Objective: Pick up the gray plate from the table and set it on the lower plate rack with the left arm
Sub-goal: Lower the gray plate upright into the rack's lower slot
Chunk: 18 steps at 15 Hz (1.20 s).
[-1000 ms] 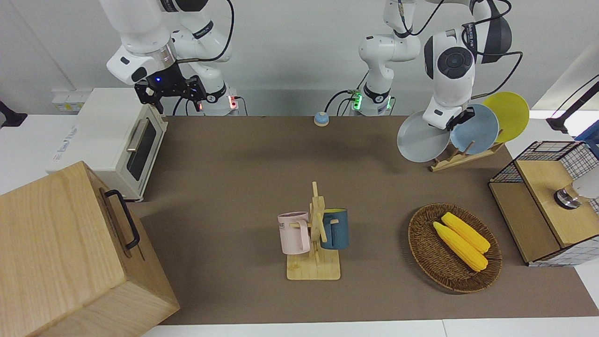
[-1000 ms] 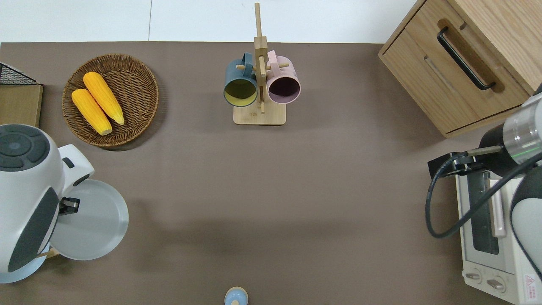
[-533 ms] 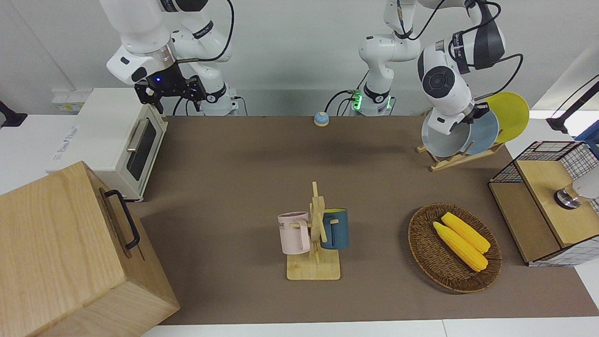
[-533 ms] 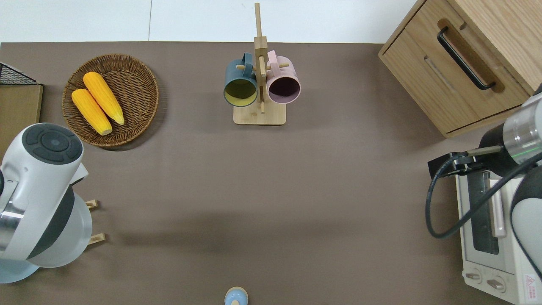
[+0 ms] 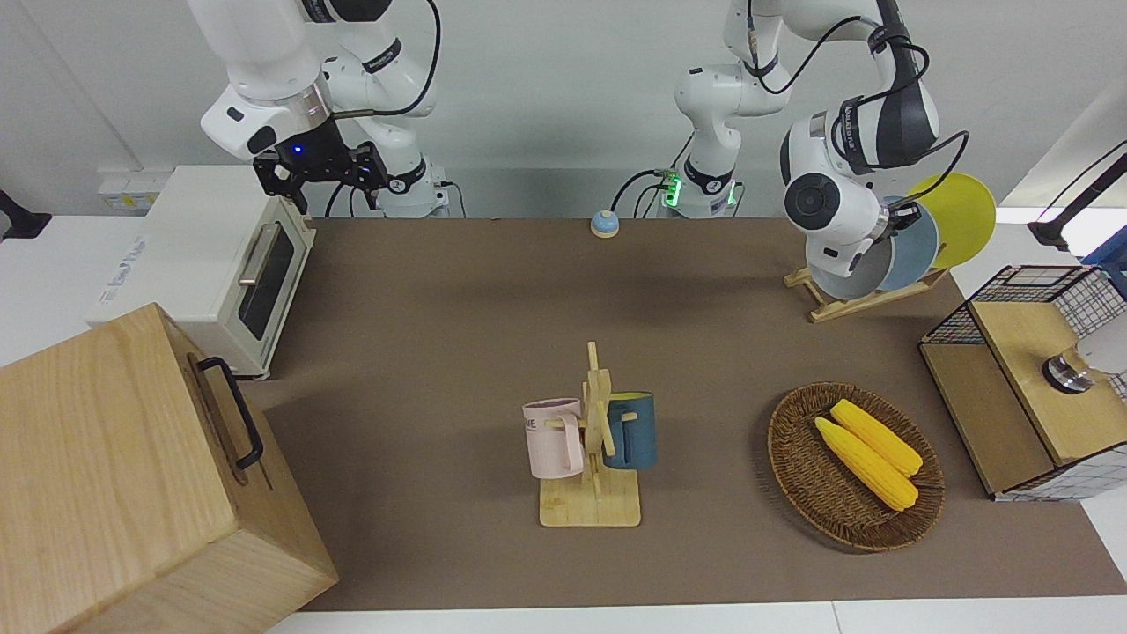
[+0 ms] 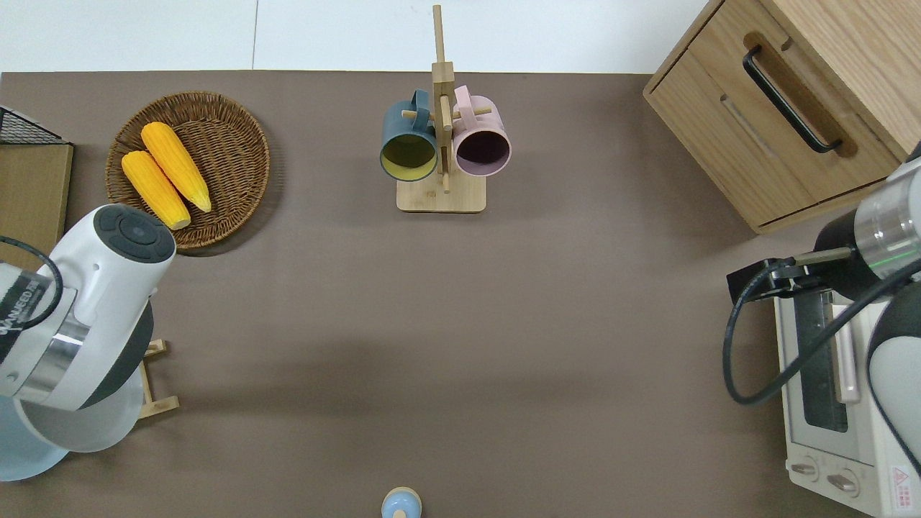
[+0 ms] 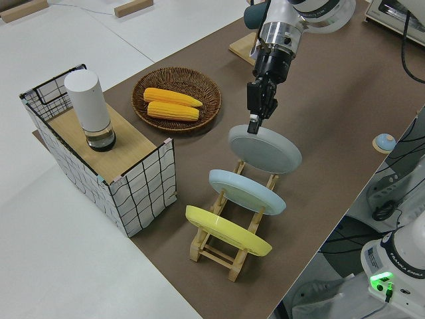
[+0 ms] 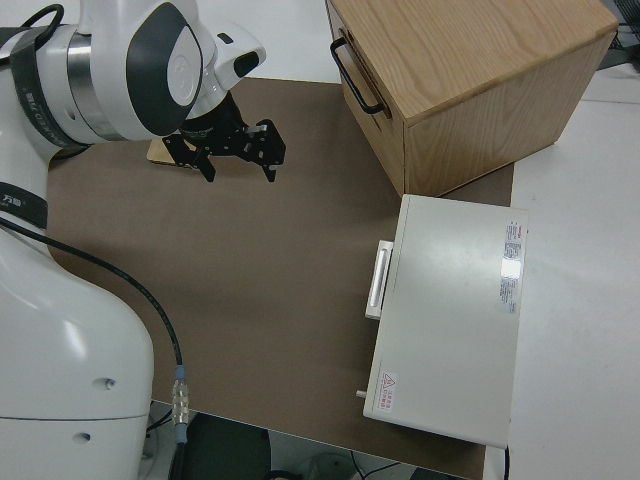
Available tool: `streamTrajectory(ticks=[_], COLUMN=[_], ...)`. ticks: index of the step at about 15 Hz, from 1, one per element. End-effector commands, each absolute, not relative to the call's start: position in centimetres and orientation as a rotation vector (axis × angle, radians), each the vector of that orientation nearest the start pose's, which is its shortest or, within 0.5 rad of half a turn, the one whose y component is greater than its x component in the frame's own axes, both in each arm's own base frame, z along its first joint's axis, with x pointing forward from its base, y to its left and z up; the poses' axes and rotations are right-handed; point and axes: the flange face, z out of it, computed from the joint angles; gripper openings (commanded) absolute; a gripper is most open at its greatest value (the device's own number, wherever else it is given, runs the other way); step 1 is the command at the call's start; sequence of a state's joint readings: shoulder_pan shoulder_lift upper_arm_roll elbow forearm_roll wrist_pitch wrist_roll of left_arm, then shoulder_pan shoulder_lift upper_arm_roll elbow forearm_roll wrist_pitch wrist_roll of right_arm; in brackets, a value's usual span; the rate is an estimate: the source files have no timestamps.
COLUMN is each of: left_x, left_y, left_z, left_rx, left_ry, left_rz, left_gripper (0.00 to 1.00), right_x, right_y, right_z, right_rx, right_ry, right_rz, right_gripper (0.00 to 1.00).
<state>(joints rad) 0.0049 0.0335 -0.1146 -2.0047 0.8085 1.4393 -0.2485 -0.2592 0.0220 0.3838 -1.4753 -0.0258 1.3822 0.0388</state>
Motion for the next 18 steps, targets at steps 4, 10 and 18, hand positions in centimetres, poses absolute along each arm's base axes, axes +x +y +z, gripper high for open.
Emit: streamTrajectory(ticks=[4, 10, 18], left_x=[51.5, 51.5, 51.8], left_y=[2.6, 2.5, 2.4], left_z=[41.2, 39.6, 41.8], left_rx=[-2.145, -2.147, -2.243], left_ry=[-0.026, 0.014, 0.018], left_rz=[0.53, 0.583, 0.593], left_gripper=[0.0, 0.72, 0.99], right_x=[53.6, 53.5, 53.6], right_y=[6.0, 6.0, 6.0], right_z=[64.6, 64.6, 64.6], right_rx=[-3.169, -3.169, -3.169], right_ry=[-0.108, -0.108, -0.108], right_rz=[0.178, 0.179, 0.178], right_gripper=[0.983, 0.983, 0.983])
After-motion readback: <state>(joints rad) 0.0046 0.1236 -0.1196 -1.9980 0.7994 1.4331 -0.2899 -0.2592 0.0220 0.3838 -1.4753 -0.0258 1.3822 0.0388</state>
